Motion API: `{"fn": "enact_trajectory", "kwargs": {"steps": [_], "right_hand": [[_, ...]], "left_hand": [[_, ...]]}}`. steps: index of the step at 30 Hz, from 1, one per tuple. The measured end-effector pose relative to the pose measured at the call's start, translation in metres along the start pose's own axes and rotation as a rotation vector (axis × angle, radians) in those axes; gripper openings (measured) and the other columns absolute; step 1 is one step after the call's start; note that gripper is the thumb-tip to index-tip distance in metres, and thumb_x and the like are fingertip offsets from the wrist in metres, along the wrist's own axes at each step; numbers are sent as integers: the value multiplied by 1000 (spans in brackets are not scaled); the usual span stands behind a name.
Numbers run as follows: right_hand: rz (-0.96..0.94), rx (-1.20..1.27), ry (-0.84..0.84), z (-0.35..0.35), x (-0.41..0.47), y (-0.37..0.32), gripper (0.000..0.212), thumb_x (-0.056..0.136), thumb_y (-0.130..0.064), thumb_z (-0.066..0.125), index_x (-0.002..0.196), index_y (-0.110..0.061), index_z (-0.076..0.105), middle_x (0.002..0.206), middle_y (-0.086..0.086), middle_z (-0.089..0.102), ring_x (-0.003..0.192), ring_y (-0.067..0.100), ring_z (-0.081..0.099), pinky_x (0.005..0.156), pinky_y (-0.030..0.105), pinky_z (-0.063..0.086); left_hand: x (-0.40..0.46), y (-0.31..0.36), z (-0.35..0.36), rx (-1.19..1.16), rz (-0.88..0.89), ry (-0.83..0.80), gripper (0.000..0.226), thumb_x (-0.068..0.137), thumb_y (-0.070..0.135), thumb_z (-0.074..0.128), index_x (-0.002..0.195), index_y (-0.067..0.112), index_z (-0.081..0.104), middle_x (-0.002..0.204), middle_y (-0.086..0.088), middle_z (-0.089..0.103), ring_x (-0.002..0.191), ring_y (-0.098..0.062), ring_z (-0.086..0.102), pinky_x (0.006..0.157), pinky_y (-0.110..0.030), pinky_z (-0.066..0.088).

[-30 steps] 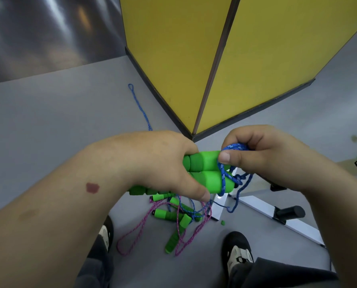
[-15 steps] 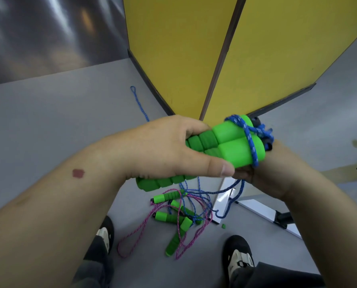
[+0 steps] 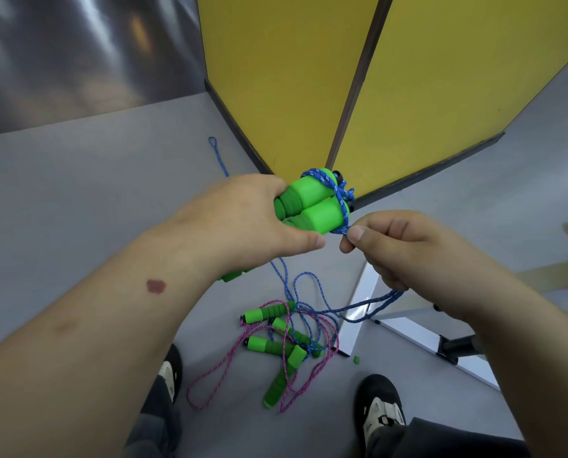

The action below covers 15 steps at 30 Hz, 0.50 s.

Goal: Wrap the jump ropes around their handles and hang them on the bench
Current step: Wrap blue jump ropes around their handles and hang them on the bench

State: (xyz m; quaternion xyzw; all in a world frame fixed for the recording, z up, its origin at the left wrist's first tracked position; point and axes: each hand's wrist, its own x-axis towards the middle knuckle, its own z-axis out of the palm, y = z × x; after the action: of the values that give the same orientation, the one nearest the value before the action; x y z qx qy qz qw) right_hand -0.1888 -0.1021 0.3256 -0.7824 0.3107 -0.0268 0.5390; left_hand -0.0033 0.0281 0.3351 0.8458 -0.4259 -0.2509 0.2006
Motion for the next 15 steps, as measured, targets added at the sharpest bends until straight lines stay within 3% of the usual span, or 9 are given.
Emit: {"fn": "enact_trajectory", "kwargs": {"steps": [4, 7, 12, 15], "right_hand": [[-60, 31, -41, -4, -4, -4, 23, 93, -41, 63, 88, -22, 75, 56, -2, 35, 55, 19, 30, 54, 35, 30], [-110, 42, -62, -6, -5, -6, 28, 87, -43, 58, 88, -21, 75, 58, 4, 34, 57, 24, 27, 56, 41, 28], [-187, 55, -21, -12, -3, -2, 28, 91, -43, 67, 81, -17, 71, 53, -8, 44, 51, 13, 36, 51, 29, 32], [-243, 41, -5, -11, -1, -1, 32, 85, -41, 68, 79, -9, 68, 56, 3, 45, 53, 12, 38, 50, 26, 34]], "left_hand": [[-1, 4, 2, 151, -5, -33, 51, 69, 76, 76, 90, 32, 61, 75, 9, 64, 69, -11, 63, 57, -29, 43], [-3, 6, 5, 234, 8, -78, 51, 68, 77, 75, 92, 34, 62, 75, 9, 64, 69, -10, 63, 59, -29, 46], [-10, 15, 3, 313, 68, -172, 52, 65, 79, 75, 84, 34, 57, 72, 10, 61, 68, -8, 59, 58, -29, 40], [-16, 20, 4, 332, 116, -267, 52, 63, 79, 77, 82, 35, 57, 71, 10, 60, 66, -6, 59, 57, -28, 41]]}}
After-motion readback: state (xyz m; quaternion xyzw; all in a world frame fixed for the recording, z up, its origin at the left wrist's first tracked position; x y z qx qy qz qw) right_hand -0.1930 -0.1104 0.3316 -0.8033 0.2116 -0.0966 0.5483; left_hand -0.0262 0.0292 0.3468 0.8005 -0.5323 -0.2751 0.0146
